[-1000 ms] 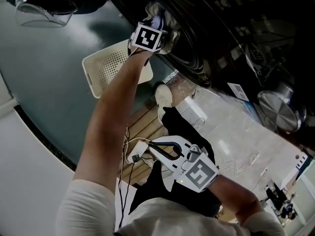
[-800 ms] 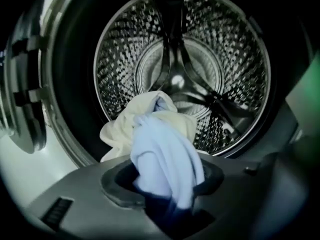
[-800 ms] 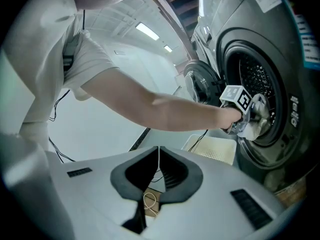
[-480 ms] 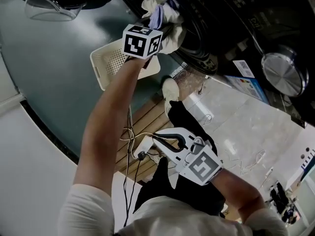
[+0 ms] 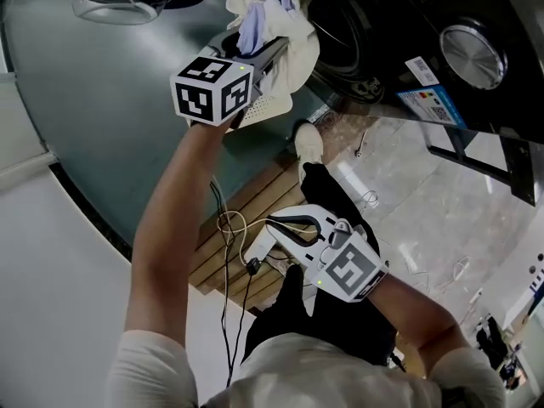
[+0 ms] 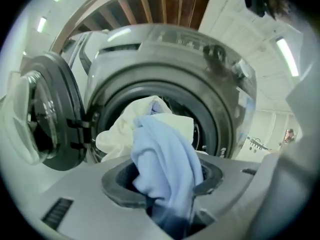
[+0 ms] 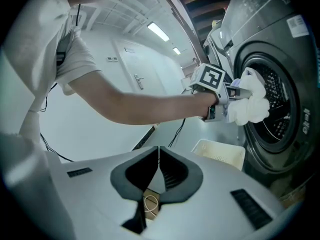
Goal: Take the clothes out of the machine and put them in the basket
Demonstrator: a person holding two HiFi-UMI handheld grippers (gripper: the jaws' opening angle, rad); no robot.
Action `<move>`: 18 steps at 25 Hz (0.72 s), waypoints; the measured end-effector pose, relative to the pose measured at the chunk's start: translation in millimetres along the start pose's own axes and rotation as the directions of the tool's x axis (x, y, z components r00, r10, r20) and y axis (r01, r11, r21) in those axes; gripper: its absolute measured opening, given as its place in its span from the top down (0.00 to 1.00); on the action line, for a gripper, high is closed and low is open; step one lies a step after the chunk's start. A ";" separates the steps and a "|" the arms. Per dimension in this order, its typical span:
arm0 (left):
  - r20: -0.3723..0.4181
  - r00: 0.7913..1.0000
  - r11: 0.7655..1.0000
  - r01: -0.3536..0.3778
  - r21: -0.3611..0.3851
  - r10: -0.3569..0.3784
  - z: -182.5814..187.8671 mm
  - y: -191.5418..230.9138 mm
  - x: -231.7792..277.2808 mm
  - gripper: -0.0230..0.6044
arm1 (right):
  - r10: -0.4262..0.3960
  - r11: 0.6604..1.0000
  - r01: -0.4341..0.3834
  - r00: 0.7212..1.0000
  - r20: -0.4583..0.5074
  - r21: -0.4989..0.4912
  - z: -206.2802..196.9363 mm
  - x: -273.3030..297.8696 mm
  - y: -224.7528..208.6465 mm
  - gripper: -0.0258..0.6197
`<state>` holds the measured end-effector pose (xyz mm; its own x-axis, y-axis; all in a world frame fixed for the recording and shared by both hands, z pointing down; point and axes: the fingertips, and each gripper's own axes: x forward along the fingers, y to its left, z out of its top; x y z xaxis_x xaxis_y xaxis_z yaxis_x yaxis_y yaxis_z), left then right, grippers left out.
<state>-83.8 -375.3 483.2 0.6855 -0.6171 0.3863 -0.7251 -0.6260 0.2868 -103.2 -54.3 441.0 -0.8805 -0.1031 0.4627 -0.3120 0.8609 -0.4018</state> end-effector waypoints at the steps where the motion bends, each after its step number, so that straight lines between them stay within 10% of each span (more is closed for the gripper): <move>1: 0.010 1.000 1.000 -0.004 0.001 0.004 3.6 -0.8 -12.5 0.62 | 0.004 1.000 -0.004 1.000 0.000 -0.002 0.3 2.2 4.6 0.94; 18: 0.014 0.969 0.969 -0.244 -0.036 0.245 -47.3 57.1 -167.9 0.62 | 0.112 0.989 -0.114 0.993 -0.018 -0.093 -5.3 69.6 41.6 0.94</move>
<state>-243.4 -284.8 476.2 0.4878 -0.7581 0.4329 -0.8726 -0.4388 0.2146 -175.5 -23.0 460.6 -0.9034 0.0033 0.4287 -0.1755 0.9095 -0.3768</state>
